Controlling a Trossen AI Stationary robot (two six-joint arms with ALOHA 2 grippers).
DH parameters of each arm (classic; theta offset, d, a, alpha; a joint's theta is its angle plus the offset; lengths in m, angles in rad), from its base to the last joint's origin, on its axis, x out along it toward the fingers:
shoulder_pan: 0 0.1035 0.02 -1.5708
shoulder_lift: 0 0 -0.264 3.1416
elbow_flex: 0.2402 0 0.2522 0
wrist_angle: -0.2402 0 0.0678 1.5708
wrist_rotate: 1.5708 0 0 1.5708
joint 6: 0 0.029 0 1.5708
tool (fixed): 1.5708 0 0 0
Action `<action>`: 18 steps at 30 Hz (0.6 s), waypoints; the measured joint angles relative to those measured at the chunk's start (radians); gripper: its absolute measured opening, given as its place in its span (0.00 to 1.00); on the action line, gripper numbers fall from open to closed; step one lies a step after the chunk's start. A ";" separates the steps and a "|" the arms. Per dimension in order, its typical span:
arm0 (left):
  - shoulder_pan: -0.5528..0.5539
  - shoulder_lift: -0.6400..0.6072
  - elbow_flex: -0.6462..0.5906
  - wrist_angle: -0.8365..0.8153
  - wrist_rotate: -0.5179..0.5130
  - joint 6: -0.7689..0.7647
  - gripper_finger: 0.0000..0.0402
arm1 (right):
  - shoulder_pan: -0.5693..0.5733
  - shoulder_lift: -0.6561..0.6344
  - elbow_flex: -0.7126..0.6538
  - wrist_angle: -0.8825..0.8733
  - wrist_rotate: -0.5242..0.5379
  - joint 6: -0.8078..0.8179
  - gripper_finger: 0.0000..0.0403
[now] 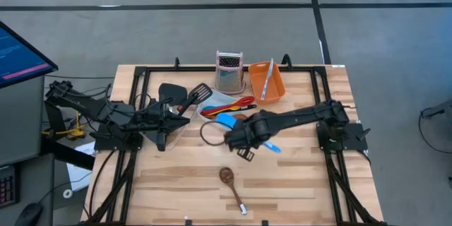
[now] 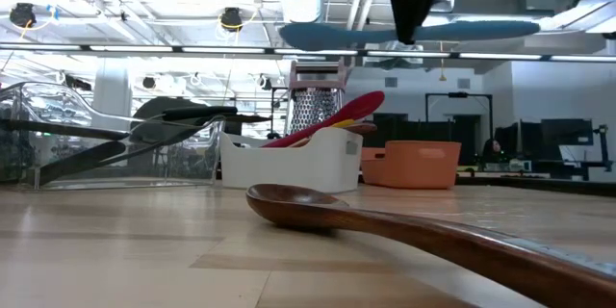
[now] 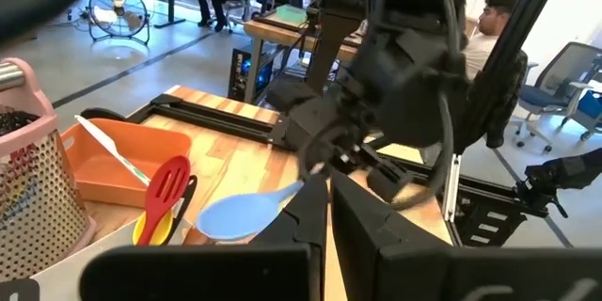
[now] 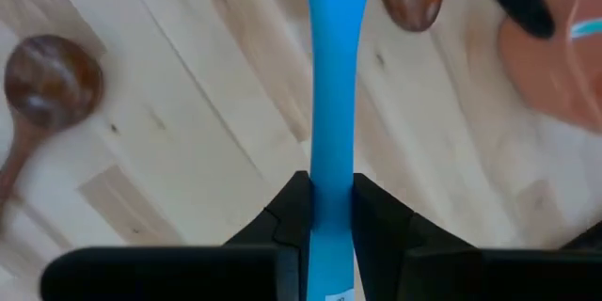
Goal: Pick & Place Kitchen Items
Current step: Put the blue serving spoon into the white bin
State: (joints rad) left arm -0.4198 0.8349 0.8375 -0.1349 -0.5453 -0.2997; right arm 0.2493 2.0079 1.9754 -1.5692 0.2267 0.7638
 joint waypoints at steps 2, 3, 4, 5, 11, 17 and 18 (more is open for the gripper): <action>0.000 0.000 0.000 0.000 0.000 -0.019 0.01 | -0.021 -0.002 0.000 -0.002 0.005 -0.047 0.11; 0.000 0.000 0.000 0.000 0.000 -0.025 0.01 | -0.032 0.000 0.000 -0.002 0.006 -0.066 0.11; 0.000 0.000 0.000 0.000 0.000 -0.028 0.01 | -0.045 0.005 0.000 -0.002 0.006 -0.088 0.11; 0.000 0.000 0.000 0.000 0.000 -0.030 0.01 | -0.057 0.007 0.000 -0.002 0.007 -0.108 0.11; 0.000 0.000 0.000 0.000 0.000 -0.030 0.01 | -0.127 0.007 0.000 -0.002 0.017 -0.222 0.11; 0.000 0.000 0.000 0.000 0.000 -0.047 0.01 | -0.165 0.007 0.000 -0.002 0.049 -0.285 0.11; 0.000 0.000 0.000 0.000 0.000 -0.048 0.01 | -0.172 0.007 0.000 -0.002 0.049 -0.300 0.11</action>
State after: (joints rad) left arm -0.4198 0.8349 0.8375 -0.1352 -0.5453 -0.3477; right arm 0.0775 2.0151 1.9751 -1.5711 0.2752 0.4634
